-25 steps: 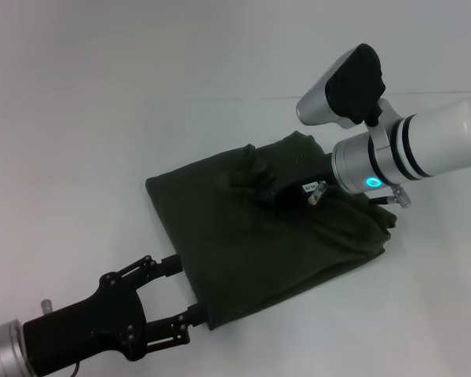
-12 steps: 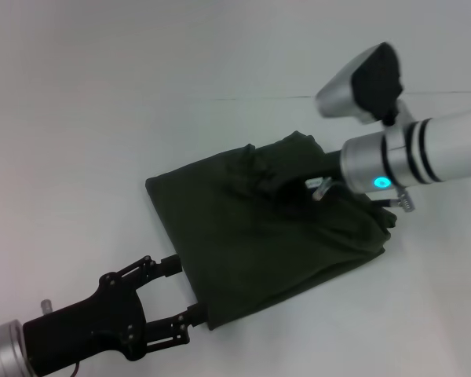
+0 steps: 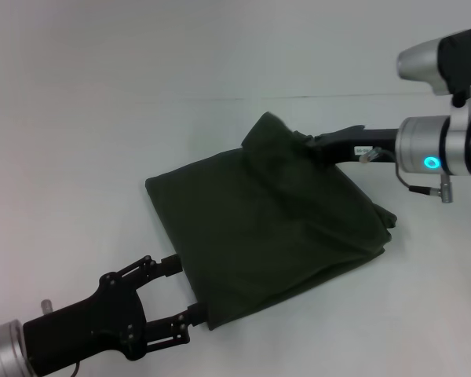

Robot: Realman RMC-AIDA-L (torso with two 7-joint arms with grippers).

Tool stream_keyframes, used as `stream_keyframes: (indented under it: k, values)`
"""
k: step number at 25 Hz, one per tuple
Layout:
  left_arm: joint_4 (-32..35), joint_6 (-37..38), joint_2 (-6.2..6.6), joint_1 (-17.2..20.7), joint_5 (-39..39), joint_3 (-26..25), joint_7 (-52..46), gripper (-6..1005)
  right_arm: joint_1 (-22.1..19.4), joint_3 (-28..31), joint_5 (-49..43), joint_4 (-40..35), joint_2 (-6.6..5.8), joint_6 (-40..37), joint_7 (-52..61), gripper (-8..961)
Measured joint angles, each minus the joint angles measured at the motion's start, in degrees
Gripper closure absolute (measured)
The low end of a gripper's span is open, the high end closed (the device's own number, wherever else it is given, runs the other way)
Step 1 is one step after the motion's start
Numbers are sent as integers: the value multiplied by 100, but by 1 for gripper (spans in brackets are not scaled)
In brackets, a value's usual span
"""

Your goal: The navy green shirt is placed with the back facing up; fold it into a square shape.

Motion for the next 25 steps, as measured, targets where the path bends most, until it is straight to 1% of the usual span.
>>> stream_keyframes:
  k: [8, 14, 25]
  values:
    - [0, -4, 8, -14, 0, 0, -90, 92, -101, 500, 6, -2, -1, 283, 199, 892]
    - [8, -4, 8, -18, 0, 0, -136, 91, -164, 565, 4, 29, -57, 410, 341, 878]
    - [6, -16, 8, -35, 0, 0, -207, 91, -263, 578, -23, 73, -68, 508, 382, 854]
